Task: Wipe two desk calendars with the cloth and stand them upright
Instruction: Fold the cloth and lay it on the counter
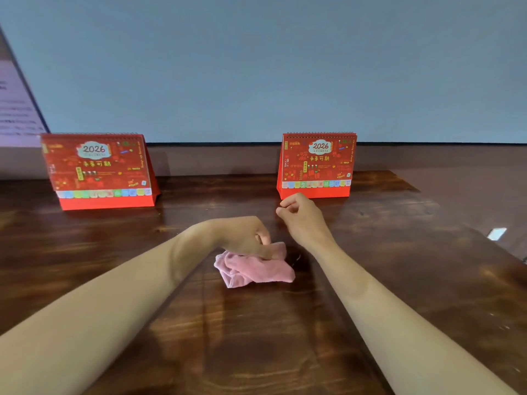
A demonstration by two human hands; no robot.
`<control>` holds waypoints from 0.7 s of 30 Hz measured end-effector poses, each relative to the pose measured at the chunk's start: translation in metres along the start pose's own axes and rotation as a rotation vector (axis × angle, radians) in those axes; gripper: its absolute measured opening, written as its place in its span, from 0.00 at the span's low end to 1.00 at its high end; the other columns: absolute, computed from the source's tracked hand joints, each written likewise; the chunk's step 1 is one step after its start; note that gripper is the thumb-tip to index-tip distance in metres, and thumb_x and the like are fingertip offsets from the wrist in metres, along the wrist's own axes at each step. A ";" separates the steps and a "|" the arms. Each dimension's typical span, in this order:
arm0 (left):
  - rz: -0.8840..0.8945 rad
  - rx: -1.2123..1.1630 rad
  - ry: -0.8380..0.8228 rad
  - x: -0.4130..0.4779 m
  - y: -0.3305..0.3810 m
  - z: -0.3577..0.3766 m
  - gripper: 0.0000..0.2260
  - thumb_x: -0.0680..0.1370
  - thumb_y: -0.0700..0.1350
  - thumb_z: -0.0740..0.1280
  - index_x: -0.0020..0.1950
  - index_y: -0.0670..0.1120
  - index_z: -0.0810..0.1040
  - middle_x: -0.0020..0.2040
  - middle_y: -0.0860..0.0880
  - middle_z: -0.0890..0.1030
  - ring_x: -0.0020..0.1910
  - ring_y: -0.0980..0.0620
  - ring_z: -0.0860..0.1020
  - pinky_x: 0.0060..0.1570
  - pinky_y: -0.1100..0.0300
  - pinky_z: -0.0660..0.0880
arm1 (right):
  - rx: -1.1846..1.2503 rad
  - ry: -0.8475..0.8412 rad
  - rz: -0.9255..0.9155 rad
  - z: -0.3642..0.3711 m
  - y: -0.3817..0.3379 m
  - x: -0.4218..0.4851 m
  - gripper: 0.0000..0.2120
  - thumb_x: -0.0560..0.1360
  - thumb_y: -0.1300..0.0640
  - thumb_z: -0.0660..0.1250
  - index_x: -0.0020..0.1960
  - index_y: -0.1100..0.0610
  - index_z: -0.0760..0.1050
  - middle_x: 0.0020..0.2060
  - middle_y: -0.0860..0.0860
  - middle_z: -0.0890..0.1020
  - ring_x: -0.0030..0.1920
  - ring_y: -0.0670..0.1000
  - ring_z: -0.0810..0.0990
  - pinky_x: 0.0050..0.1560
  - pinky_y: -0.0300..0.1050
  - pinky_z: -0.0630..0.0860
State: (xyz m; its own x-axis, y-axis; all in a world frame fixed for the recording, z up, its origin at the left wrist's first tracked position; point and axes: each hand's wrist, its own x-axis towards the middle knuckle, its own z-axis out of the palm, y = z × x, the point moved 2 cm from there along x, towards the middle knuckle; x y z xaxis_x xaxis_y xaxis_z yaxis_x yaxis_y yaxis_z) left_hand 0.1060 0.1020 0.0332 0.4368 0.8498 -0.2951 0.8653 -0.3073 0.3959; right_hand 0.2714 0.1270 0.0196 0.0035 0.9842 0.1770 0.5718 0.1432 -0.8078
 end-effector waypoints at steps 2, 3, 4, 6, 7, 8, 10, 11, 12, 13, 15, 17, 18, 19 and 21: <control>0.041 -0.043 0.076 -0.007 -0.001 0.001 0.13 0.80 0.58 0.69 0.47 0.50 0.86 0.43 0.52 0.88 0.43 0.50 0.84 0.49 0.54 0.81 | -0.055 -0.028 0.000 0.002 -0.003 -0.009 0.06 0.82 0.52 0.67 0.56 0.53 0.79 0.49 0.46 0.81 0.50 0.48 0.78 0.47 0.41 0.70; 0.057 -0.088 0.124 -0.009 -0.001 -0.001 0.12 0.81 0.55 0.70 0.46 0.47 0.86 0.42 0.49 0.87 0.40 0.49 0.82 0.46 0.55 0.79 | -0.075 -0.043 -0.002 0.002 -0.005 -0.012 0.06 0.82 0.51 0.67 0.55 0.52 0.79 0.50 0.47 0.81 0.51 0.48 0.79 0.49 0.43 0.71; 0.067 -0.157 0.180 -0.013 -0.001 -0.003 0.12 0.81 0.53 0.71 0.46 0.46 0.85 0.40 0.48 0.85 0.38 0.50 0.79 0.43 0.57 0.76 | -0.083 -0.058 0.000 0.001 -0.008 -0.016 0.07 0.83 0.49 0.65 0.55 0.51 0.79 0.50 0.46 0.82 0.51 0.49 0.80 0.49 0.44 0.72; 0.065 -0.361 0.303 -0.021 -0.004 -0.011 0.11 0.81 0.51 0.73 0.43 0.46 0.84 0.37 0.50 0.81 0.36 0.53 0.76 0.39 0.61 0.74 | -0.039 -0.089 0.012 -0.002 -0.014 -0.022 0.12 0.83 0.44 0.62 0.54 0.50 0.81 0.48 0.47 0.84 0.50 0.50 0.82 0.49 0.48 0.76; 0.055 -0.467 0.363 -0.024 -0.007 -0.016 0.11 0.81 0.51 0.73 0.41 0.47 0.84 0.37 0.51 0.81 0.37 0.54 0.77 0.39 0.60 0.74 | -0.002 -0.110 0.021 -0.003 -0.019 -0.025 0.16 0.84 0.41 0.60 0.54 0.49 0.81 0.47 0.47 0.85 0.50 0.50 0.83 0.51 0.49 0.77; 0.035 -0.553 0.424 -0.026 -0.009 -0.023 0.11 0.80 0.51 0.74 0.41 0.48 0.84 0.39 0.51 0.82 0.39 0.53 0.78 0.42 0.58 0.76 | 0.043 -0.142 0.037 -0.005 -0.024 -0.028 0.19 0.84 0.38 0.59 0.54 0.49 0.82 0.47 0.46 0.85 0.51 0.49 0.83 0.53 0.48 0.77; -0.015 -0.713 0.529 -0.027 -0.014 -0.035 0.09 0.80 0.50 0.74 0.42 0.48 0.85 0.42 0.49 0.84 0.44 0.51 0.80 0.48 0.54 0.77 | 0.143 -0.228 0.056 -0.008 -0.034 -0.035 0.22 0.83 0.34 0.57 0.56 0.48 0.83 0.50 0.45 0.86 0.52 0.46 0.83 0.55 0.45 0.76; -0.029 -0.808 0.574 -0.028 -0.016 -0.039 0.08 0.80 0.48 0.74 0.43 0.47 0.86 0.42 0.48 0.83 0.45 0.49 0.80 0.49 0.53 0.77 | 0.182 -0.267 0.047 -0.009 -0.039 -0.038 0.22 0.82 0.34 0.58 0.57 0.47 0.83 0.51 0.44 0.86 0.53 0.45 0.83 0.57 0.44 0.76; -0.029 -0.900 0.614 -0.029 -0.016 -0.044 0.07 0.80 0.47 0.74 0.43 0.46 0.86 0.42 0.47 0.84 0.46 0.49 0.80 0.49 0.53 0.76 | 0.207 -0.301 0.029 -0.010 -0.042 -0.039 0.20 0.82 0.34 0.61 0.59 0.47 0.82 0.53 0.44 0.85 0.55 0.45 0.83 0.57 0.43 0.75; -0.022 -0.969 0.649 -0.032 -0.016 -0.047 0.07 0.80 0.46 0.74 0.43 0.46 0.87 0.43 0.47 0.85 0.46 0.49 0.81 0.50 0.54 0.77 | 0.214 -0.329 0.007 -0.010 -0.045 -0.041 0.18 0.81 0.36 0.65 0.61 0.47 0.81 0.55 0.44 0.84 0.56 0.45 0.82 0.57 0.42 0.75; -0.012 -1.039 0.705 -0.037 -0.015 -0.053 0.07 0.79 0.46 0.74 0.44 0.45 0.87 0.45 0.46 0.87 0.48 0.50 0.84 0.53 0.55 0.81 | 0.188 -0.366 -0.031 -0.009 -0.050 -0.044 0.21 0.76 0.41 0.73 0.65 0.46 0.77 0.56 0.46 0.83 0.58 0.46 0.81 0.58 0.42 0.75; -0.027 -1.071 0.732 -0.040 -0.015 -0.056 0.07 0.79 0.49 0.75 0.47 0.46 0.88 0.48 0.47 0.89 0.51 0.49 0.86 0.57 0.53 0.83 | 0.155 -0.378 -0.052 -0.006 -0.052 -0.044 0.25 0.73 0.47 0.78 0.67 0.45 0.75 0.56 0.48 0.82 0.58 0.47 0.81 0.60 0.45 0.76; -0.033 -1.079 0.737 -0.042 -0.014 -0.057 0.08 0.79 0.50 0.75 0.49 0.46 0.88 0.49 0.46 0.89 0.53 0.47 0.87 0.58 0.51 0.84 | 0.139 -0.372 -0.059 -0.004 -0.053 -0.044 0.25 0.74 0.51 0.78 0.68 0.46 0.74 0.55 0.49 0.81 0.57 0.48 0.80 0.59 0.45 0.76; -0.036 -1.078 0.745 -0.042 -0.014 -0.058 0.09 0.79 0.51 0.75 0.50 0.46 0.88 0.50 0.45 0.89 0.54 0.46 0.87 0.59 0.49 0.84 | 0.129 -0.355 -0.061 -0.003 -0.053 -0.044 0.24 0.75 0.54 0.77 0.68 0.47 0.74 0.55 0.49 0.81 0.56 0.49 0.80 0.57 0.45 0.76; -0.041 -1.020 0.773 -0.043 -0.014 -0.060 0.09 0.79 0.52 0.75 0.50 0.48 0.88 0.51 0.46 0.89 0.55 0.46 0.87 0.59 0.48 0.84 | 0.137 -0.311 -0.037 -0.001 -0.053 -0.043 0.18 0.76 0.58 0.74 0.65 0.49 0.76 0.54 0.51 0.80 0.55 0.51 0.80 0.51 0.43 0.76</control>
State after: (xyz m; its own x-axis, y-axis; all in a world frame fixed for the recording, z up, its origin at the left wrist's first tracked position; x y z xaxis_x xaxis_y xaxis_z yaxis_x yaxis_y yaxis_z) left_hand 0.0603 0.0956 0.0925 -0.1382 0.9829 0.1216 0.1456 -0.1013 0.9841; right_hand 0.2420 0.0773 0.0557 -0.2776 0.9597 0.0447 0.4513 0.1713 -0.8758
